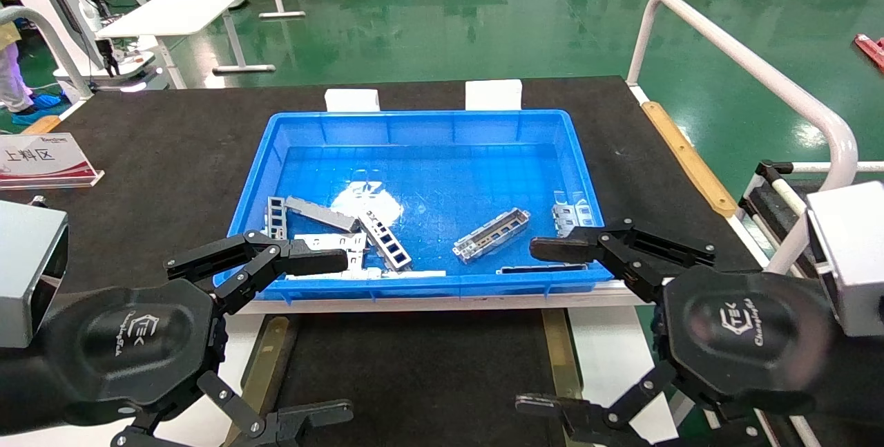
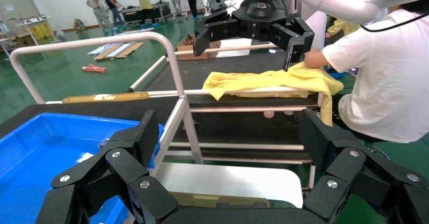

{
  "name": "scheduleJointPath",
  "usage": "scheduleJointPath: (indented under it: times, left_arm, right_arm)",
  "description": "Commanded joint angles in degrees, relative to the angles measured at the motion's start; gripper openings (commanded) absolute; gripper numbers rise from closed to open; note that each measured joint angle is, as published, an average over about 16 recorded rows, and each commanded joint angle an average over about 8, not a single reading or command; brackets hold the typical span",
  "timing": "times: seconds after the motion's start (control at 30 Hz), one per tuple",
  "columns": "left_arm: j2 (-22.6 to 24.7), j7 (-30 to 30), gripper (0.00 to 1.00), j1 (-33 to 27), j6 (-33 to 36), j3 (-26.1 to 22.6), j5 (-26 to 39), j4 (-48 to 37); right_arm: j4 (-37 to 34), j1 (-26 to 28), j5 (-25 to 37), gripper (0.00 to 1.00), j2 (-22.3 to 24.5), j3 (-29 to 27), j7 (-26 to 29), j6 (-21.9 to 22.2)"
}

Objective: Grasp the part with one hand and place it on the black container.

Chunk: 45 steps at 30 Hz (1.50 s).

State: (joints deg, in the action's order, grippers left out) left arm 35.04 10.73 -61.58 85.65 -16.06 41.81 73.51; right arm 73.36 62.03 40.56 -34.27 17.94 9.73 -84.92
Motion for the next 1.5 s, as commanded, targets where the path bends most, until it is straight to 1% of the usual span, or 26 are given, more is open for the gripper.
scheduleJointPath:
  times: [0.03,1.5]
  left_arm:
    - [0.00,0.00,1.00,0.00,0.00,0.00,0.00,0.00]
    - [0.08,-0.33,1.00,-0.12,-0.46,0.09,0.35,-0.06]
  right_arm:
    - [0.00,0.00,0.00,1.00,0.00,0.00,0.00,0.00]
    - [-0.01,0.00,0.00,1.00,0.00,0.00,-0.01,0.00]
